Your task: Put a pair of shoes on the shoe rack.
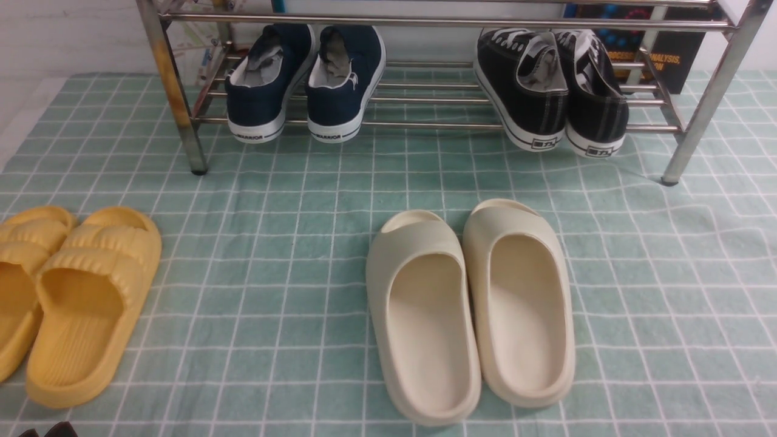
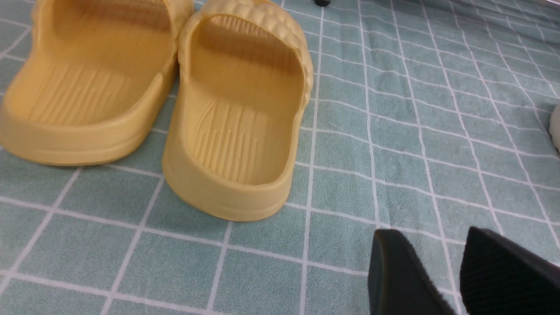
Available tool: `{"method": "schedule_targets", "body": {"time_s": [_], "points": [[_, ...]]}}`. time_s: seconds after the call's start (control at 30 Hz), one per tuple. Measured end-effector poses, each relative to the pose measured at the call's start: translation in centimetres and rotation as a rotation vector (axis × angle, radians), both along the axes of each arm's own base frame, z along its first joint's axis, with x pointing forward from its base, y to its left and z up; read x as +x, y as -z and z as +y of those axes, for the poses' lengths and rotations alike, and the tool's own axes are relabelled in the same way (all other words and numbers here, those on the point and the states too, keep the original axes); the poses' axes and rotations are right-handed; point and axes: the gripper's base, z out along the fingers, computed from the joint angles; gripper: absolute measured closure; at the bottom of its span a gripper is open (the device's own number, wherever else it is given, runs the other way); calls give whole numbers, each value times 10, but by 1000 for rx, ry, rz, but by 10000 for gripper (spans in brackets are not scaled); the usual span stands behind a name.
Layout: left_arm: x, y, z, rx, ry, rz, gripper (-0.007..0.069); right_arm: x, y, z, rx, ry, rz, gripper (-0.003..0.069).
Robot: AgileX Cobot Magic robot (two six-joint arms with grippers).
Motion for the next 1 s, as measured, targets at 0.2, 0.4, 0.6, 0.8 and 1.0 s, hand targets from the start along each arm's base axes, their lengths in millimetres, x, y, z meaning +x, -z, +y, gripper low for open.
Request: {"method": "schedule_targets", "body": {"time_s": [0.2,0.4,0.6,0.8,1.0], "points": [[0,0,0,0,0,0,386,0,0,0,0,0,5,662],[0,0,0,0,0,0,386,0,0,0,-2,1,7,661],[0,0,0,0,0,0,386,0,0,0,-2,1,6,659],[0,0,0,0,0,0,386,0,0,0,-2,1,6,655],[0,0,0,0,0,0,386,0,0,0,-2,1,6,651]]}}
